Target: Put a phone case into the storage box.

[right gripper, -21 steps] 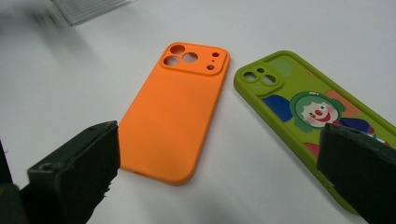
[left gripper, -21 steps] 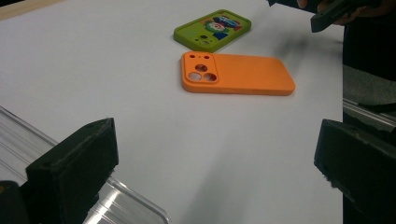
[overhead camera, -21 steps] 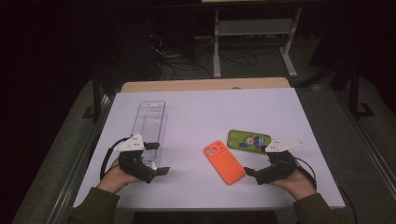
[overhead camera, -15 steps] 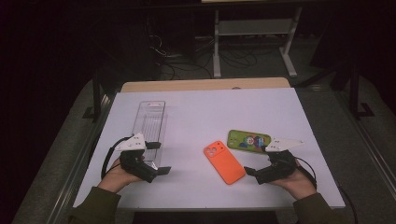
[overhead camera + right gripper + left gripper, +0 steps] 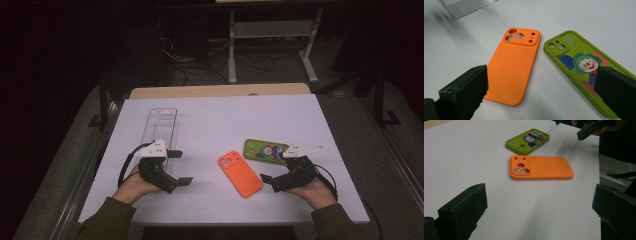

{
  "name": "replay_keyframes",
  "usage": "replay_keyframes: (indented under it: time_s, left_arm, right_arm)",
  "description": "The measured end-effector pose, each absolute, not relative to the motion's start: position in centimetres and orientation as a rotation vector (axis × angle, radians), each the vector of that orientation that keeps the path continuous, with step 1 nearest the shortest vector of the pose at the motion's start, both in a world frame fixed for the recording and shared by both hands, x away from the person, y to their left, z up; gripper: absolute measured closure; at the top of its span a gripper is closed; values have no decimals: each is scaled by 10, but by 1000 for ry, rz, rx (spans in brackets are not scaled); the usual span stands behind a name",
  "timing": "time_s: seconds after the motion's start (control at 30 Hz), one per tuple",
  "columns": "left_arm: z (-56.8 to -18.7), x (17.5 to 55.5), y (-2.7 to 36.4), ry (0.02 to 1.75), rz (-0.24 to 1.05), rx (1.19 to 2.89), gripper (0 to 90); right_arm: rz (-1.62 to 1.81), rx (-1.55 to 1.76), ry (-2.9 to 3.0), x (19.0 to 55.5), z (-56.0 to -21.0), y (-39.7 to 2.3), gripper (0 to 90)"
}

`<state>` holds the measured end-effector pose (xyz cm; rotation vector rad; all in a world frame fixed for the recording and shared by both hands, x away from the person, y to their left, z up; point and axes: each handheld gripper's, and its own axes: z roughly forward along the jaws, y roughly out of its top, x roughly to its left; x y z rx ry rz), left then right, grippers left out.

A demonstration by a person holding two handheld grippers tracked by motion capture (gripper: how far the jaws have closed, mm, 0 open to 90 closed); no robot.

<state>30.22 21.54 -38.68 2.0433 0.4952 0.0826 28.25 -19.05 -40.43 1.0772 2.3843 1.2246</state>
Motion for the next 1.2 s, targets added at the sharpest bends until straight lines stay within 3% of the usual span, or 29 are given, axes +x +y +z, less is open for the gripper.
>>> replay_keyframes:
  time_s: [0.37,1.2]
  left_arm:
    - [-389,309,192,463,30,2062,0]
    - [-399,301,161,450,76,2098,0]
  right_arm:
    - [1217,1106,2376,293,-403,-189,0]
    - [1156,1101,2431,315,-394,-160,0]
